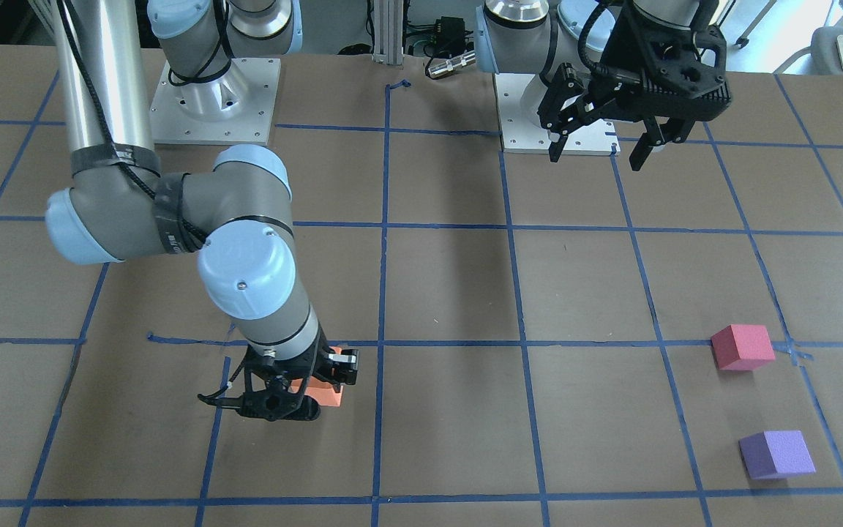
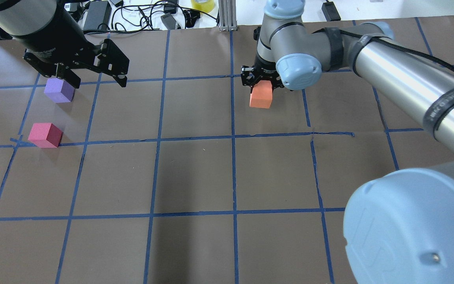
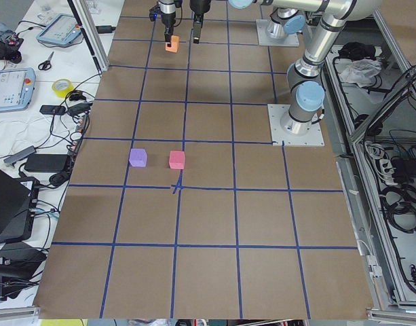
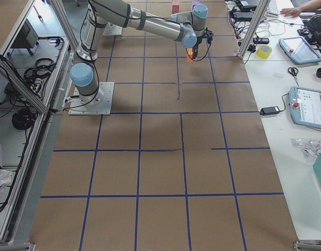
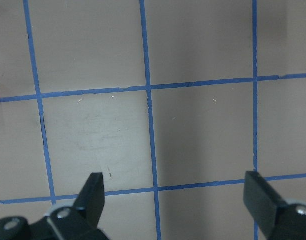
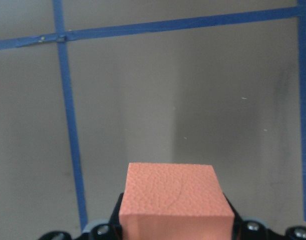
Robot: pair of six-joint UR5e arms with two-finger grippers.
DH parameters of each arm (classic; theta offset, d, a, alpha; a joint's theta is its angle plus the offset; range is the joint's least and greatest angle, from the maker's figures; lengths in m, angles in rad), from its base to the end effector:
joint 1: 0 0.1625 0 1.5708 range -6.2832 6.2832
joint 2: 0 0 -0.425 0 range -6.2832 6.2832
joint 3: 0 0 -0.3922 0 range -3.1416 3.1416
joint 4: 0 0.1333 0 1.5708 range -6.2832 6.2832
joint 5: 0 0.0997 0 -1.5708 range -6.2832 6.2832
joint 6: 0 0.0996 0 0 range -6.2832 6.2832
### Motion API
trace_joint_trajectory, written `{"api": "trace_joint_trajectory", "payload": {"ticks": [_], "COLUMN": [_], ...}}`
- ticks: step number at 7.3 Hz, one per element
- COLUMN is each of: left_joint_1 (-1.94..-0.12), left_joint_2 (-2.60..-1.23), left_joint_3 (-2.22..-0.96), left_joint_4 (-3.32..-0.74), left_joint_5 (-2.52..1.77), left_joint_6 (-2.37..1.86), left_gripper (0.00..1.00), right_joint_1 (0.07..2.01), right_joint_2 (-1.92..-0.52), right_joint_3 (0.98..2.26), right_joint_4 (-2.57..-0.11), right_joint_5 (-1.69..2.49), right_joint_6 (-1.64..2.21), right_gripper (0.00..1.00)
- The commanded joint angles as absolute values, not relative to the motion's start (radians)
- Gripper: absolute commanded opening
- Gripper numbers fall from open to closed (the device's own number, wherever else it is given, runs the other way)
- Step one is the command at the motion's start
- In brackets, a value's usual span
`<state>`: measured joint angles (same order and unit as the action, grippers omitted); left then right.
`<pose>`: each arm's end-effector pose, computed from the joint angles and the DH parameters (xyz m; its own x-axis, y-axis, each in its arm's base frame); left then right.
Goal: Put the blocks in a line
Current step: 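Carry the orange cube toward the left arm and set it down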
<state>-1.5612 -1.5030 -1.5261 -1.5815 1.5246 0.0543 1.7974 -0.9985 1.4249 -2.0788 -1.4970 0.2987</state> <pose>-0.1334 -0.4715 0.5417 -0.9980 0.0491 0.0404 0.0447 0.9936 -0.1040 0.2931 -0.6454 0.2667 -0.9934 0.0661 -0.0942 0.0716 0.9958 -0.0563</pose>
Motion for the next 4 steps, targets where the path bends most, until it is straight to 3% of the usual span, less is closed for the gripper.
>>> {"api": "trace_joint_trajectory", "payload": {"ticks": [1, 4], "left_joint_1": [-1.557, -1.548], "left_joint_2": [-1.491, -1.480], "left_joint_3": [-1.525, -1.511], "left_joint_4": [-1.583, -1.640], "left_joint_5": [1.540, 1.535], "left_joint_6": [0.057, 0.025], "left_gripper": [1.00, 0.99], "right_joint_1": [1.883, 1.924], "right_joint_2": [-0.887, -0.747], "right_joint_3": [1.311, 1.178], "right_joint_4": [-2.083, -2.129], "right_joint_5": [-1.493, -1.502], "right_joint_6": [0.377, 0.362], "right_gripper": [0.00, 0.00]}}
